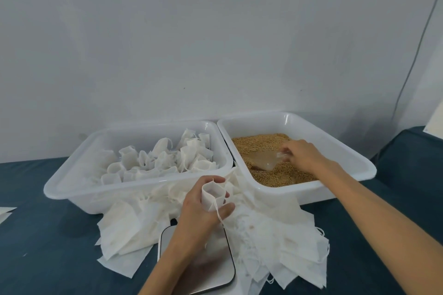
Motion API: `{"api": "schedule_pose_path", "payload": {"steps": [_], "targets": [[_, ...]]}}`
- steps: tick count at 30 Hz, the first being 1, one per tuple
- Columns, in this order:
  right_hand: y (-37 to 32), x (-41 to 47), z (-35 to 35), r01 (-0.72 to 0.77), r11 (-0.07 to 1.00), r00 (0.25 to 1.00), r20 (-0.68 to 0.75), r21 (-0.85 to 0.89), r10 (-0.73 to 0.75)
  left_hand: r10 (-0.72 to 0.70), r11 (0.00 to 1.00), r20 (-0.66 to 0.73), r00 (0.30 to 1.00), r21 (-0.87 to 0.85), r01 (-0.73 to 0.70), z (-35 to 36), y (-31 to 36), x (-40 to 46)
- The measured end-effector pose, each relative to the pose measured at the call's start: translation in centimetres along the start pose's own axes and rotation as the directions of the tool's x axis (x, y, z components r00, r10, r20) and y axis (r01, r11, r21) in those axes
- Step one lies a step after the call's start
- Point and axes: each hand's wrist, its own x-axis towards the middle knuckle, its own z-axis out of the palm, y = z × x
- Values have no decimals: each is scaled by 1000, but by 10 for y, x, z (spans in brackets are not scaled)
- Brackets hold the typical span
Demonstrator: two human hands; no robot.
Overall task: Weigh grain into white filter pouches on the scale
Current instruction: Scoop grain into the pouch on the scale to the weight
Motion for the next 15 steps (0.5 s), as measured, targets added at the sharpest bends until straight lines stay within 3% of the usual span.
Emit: {"api": "schedule_pose_path", "payload": {"steps": [6, 15], "targets": [[4, 2, 1, -74, 997, 993, -90, -10, 73, 4, 1000, -6, 1000, 17, -4, -2, -2, 2], [4, 4, 1, -90, 984, 994, -51, 153, 99, -12, 1000, -17, 1000, -11, 11, -2, -3, 4]]}}
